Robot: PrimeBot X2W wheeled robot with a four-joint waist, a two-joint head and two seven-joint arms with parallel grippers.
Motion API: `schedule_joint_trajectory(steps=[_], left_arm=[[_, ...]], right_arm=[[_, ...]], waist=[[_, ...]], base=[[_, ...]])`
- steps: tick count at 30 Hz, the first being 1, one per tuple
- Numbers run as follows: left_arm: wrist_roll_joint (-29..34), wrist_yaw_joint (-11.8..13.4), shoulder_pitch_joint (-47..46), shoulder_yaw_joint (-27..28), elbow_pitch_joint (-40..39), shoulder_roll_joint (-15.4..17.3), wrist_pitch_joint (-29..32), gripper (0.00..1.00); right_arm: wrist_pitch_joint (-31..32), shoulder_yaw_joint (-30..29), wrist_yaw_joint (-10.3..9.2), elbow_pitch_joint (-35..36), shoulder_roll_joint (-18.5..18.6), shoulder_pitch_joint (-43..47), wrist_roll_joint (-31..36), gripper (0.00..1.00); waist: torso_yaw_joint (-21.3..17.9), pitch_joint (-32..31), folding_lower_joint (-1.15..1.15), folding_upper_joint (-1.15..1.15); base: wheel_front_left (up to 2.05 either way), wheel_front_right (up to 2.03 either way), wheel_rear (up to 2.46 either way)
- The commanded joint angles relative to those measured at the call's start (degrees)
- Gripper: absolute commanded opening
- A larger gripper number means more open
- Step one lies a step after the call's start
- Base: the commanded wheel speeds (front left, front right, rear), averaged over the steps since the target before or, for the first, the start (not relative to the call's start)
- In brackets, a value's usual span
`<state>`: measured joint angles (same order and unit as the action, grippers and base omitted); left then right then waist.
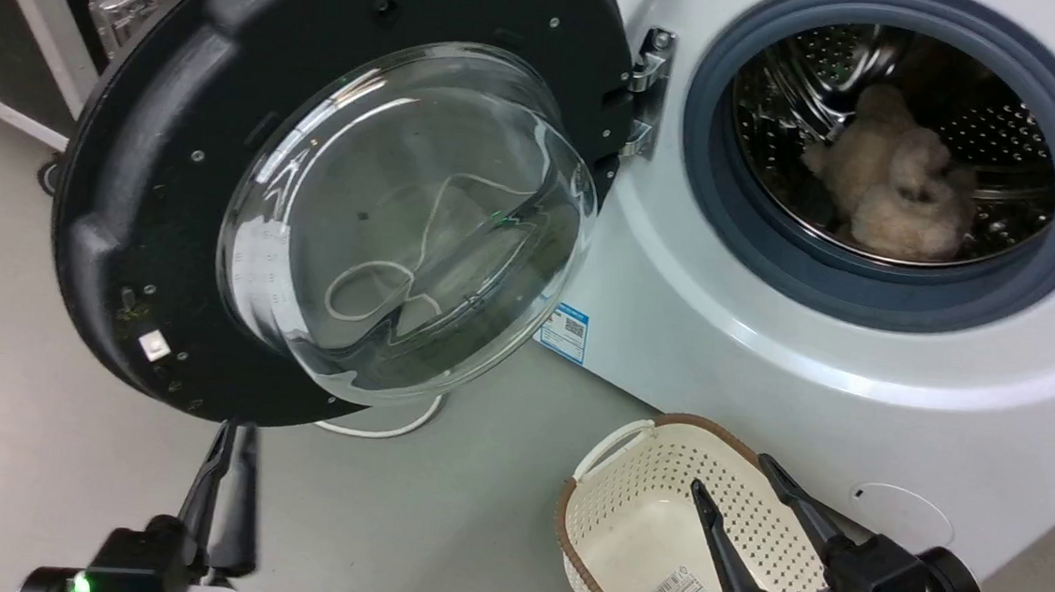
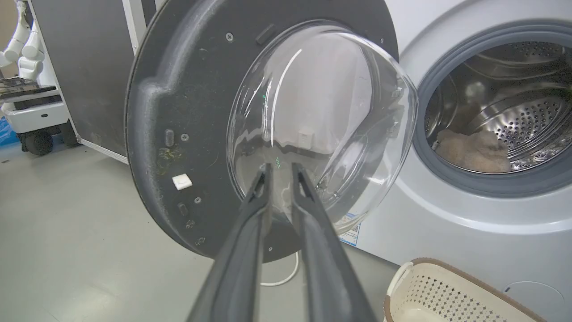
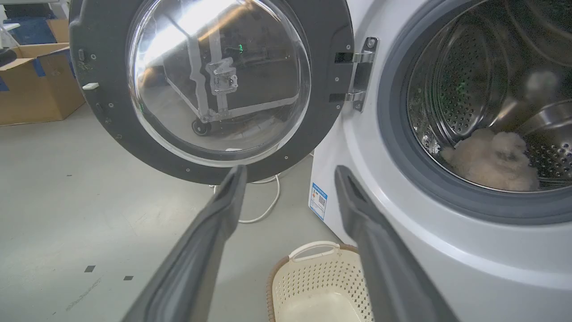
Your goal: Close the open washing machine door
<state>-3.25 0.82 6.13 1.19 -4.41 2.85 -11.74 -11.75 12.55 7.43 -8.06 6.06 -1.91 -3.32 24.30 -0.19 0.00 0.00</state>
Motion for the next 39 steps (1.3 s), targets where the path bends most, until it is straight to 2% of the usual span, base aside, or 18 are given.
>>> schedule_joint_trajectory(steps=[1,8,9,10,11,12,13,17,20,24,31,34,39], left_arm=[[-0.7,-0.1,0.6,0.3,-0.9,0.0,-0.7,0.00],[-3.4,-0.1,-0.3,2.3,-4.9,0.0,-1.4,0.00],[-4.8,-0.1,-0.8,2.9,-5.8,0.0,-1.5,0.00],[-10.2,0.1,-2.3,4.8,-7.7,0.0,-1.8,0.00],[-10.2,0.1,-2.3,4.8,-7.7,0.0,-1.8,0.00],[-12.0,-1.3,-4.2,7.2,-9.1,0.1,-2.0,0.00],[-12.0,-1.3,-4.2,7.2,-9.1,0.1,-2.0,0.00],[-16.7,-4.3,-10.2,12.0,-9.7,1.6,-2.5,0.00],[-20.7,-5.8,-16.1,15.2,-8.5,6.2,-2.0,0.00],[-26.3,-6.4,-24.5,20.4,-4.3,13.4,1.9,0.00],[-40.6,-3.1,-37.7,27.0,12.7,20.3,17.1,0.00],[-48.1,0.0,-42.1,29.8,20.1,20.4,24.8,0.00],[-53.9,3.3,-45.6,32.4,29.6,22.8,32.8,0.00]], right_arm=[[-0.7,0.2,0.05,-0.3,0.4,-0.2,-0.4,1.00],[-1.4,-0.2,0.05,-0.3,0.6,0.4,-0.4,1.00],[-1.5,-0.3,0.05,-0.3,0.6,0.6,-0.3,1.00],[-1.8,-0.4,0.05,-0.3,0.5,0.9,-0.1,1.00],[-1.8,-0.4,0.05,-0.3,0.5,0.9,-0.1,1.00],[-2.0,-0.3,0.05,-0.2,0.6,1.3,0.2,1.00],[-2.0,-0.3,0.05,-0.2,0.6,1.3,0.2,1.00],[-2.5,-0.6,0.05,-0.1,0.7,2.3,0.6,1.00],[-2.8,-1.2,0.05,0.3,0.9,2.8,1.1,1.00],[-3.2,-1.4,0.06,1.0,1.4,2.4,1.4,1.00],[-3.2,-0.6,0.06,1.5,3.3,1.4,1.2,1.00],[-3.2,-0.5,0.06,1.6,4.1,0.7,0.9,1.00],[-3.2,0.1,0.06,1.6,5.6,0.1,0.6,1.00]], waist=[[0.5,0.0,0.00,0.00],[2.0,0.1,0.00,0.00],[2.3,0.1,0.00,0.00],[2.8,0.1,0.00,0.00],[2.8,0.1,0.00,0.00],[3.1,0.2,0.00,0.00],[3.1,0.2,0.00,0.00],[3.7,0.3,0.00,0.00],[3.4,1.1,0.00,0.00],[1.8,3.0,0.00,0.00],[-1.8,6.5,0.00,0.00],[-3.2,7.5,0.00,0.00],[-4.9,8.9,0.00,0.00]], base=[[0.00,0.00,0.00],[0.00,0.00,0.00],[0.00,0.00,0.00],[0.00,0.00,0.00],[0.00,0.00,0.00],[0.00,0.00,0.00],[0.00,0.00,0.00],[0.00,0.00,0.00],[0.00,0.00,0.00],[0.00,0.00,0.00],[0.00,0.00,0.00],[0.00,0.00,0.00],[0.00,0.00,0.00]])
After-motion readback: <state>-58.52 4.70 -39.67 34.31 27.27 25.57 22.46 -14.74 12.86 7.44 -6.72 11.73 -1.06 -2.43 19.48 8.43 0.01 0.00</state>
